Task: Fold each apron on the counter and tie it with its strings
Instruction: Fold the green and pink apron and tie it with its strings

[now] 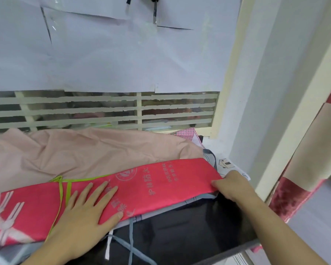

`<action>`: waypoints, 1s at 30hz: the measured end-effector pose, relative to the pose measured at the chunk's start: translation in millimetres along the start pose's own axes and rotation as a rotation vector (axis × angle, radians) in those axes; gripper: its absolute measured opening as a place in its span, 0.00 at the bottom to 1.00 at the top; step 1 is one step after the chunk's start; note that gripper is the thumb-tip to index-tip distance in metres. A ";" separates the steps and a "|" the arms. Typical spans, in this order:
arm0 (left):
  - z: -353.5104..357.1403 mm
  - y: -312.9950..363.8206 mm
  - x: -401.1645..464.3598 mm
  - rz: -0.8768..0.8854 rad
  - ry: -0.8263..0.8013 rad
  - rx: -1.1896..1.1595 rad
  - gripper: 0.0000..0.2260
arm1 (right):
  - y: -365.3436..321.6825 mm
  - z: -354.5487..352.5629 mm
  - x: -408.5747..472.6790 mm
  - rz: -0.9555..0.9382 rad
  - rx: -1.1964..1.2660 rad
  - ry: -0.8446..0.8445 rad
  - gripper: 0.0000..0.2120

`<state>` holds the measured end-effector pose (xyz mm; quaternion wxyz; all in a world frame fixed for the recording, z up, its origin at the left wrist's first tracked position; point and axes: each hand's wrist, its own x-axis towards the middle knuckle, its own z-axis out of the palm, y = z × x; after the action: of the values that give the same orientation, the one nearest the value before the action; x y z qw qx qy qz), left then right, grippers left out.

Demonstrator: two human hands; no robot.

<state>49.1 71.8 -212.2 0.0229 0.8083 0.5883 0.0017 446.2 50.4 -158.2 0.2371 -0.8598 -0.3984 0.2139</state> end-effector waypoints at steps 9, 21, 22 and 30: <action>2.6 -0.1 -1.5 0.000 0.022 0.001 0.47 | -1.1 -16.9 -2.7 -0.094 0.904 -0.070 0.08; 4.0 -6.5 -3.9 -0.019 0.027 -0.057 0.39 | -53.9 47.1 -49.9 -0.052 0.832 -0.295 0.04; 3.4 -5.2 -4.4 -0.021 0.024 -0.073 0.39 | -56.3 47.2 -52.0 -0.079 0.880 -0.207 0.04; -8.2 -5.8 -6.7 0.027 0.028 -0.369 0.38 | -91.3 75.5 -90.5 -0.194 0.683 -0.058 0.10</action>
<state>41.2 67.5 -204.1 0.1627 0.7980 0.5675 0.1211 297.4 49.2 -149.3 0.5186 -0.6828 -0.3901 0.3357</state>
